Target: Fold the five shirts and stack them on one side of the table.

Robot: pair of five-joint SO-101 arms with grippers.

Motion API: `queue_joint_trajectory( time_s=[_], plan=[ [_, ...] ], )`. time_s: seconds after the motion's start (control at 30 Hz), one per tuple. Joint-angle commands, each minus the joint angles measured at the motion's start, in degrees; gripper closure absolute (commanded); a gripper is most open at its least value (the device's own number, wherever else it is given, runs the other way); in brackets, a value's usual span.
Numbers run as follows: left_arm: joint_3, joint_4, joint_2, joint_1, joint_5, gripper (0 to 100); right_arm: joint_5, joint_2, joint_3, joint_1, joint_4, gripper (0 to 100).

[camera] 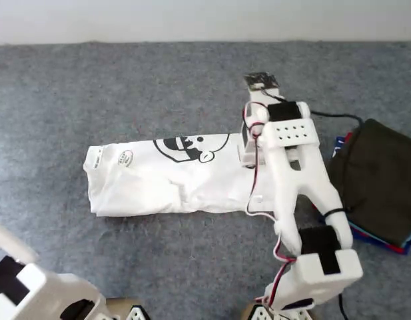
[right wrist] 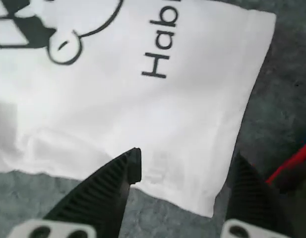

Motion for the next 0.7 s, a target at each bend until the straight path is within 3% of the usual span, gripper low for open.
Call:
queue_joint_trajectory(
  time_s=[0.0, 0.53, 0.67],
  plan=[
    [-2.2, 0.1, -2.5, 1.2, -0.7, 98, -1.4, 1.9, 0.7, 2.3, -5.9, 70.7],
    [1.6, -0.1, -2.5, 3.1, -0.7, 98, -4.0, 17.1, 0.3, 5.0, -14.9, 71.5],
    [2.8, -0.1, -2.6, 3.0, -0.7, 98, -3.9, 18.6, -2.2, 4.9, -12.3, 83.7]
  ],
)
